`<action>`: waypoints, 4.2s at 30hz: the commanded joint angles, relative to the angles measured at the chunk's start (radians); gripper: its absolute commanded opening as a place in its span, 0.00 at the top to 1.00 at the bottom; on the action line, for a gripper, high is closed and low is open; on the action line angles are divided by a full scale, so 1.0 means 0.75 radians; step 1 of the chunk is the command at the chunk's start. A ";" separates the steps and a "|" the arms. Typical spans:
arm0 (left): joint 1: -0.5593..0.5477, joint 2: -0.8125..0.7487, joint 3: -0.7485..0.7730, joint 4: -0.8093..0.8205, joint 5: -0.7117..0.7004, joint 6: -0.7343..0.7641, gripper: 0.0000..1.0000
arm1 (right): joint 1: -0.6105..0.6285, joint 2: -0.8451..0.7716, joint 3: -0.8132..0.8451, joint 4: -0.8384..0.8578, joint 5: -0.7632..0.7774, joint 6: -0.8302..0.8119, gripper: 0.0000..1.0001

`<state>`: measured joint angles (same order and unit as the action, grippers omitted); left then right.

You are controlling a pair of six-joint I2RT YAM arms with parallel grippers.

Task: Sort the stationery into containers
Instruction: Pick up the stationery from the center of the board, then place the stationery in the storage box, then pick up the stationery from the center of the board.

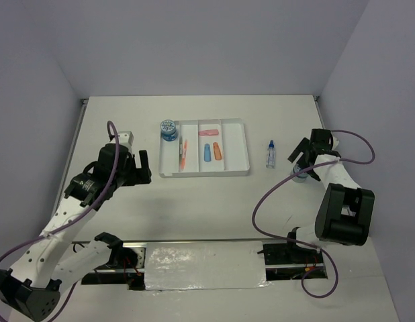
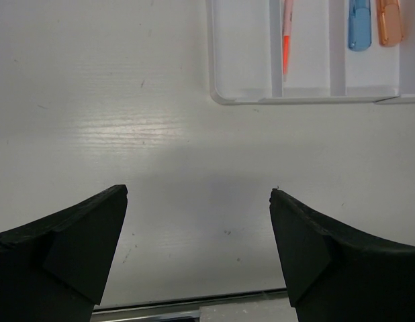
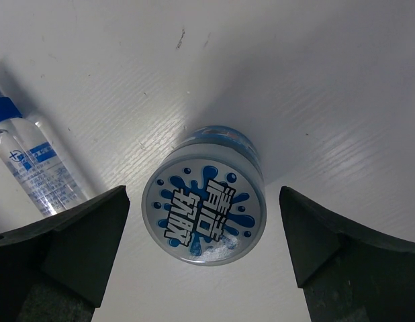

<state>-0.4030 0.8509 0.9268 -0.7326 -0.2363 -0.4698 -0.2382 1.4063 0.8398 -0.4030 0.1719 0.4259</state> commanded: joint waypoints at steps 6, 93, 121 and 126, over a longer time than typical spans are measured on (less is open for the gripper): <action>-0.015 0.027 0.020 0.030 0.010 0.025 0.01 | -0.014 -0.012 0.026 0.085 0.031 0.013 0.32; 0.216 0.011 0.028 0.011 -0.149 -0.026 0.01 | 1.327 0.650 1.397 -0.082 0.090 -0.175 0.00; 0.229 0.015 0.024 0.018 -0.131 -0.020 0.01 | 0.365 0.692 0.784 -0.328 -0.137 -0.304 0.40; 0.229 0.011 0.024 0.020 -0.123 -0.018 0.01 | 0.365 0.720 0.762 -0.313 -0.168 -0.302 0.57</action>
<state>-0.2367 0.8619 0.9272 -0.7464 -0.3351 -0.4995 0.0383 1.9404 1.3838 -0.6308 0.0628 0.2092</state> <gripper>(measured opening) 0.993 0.461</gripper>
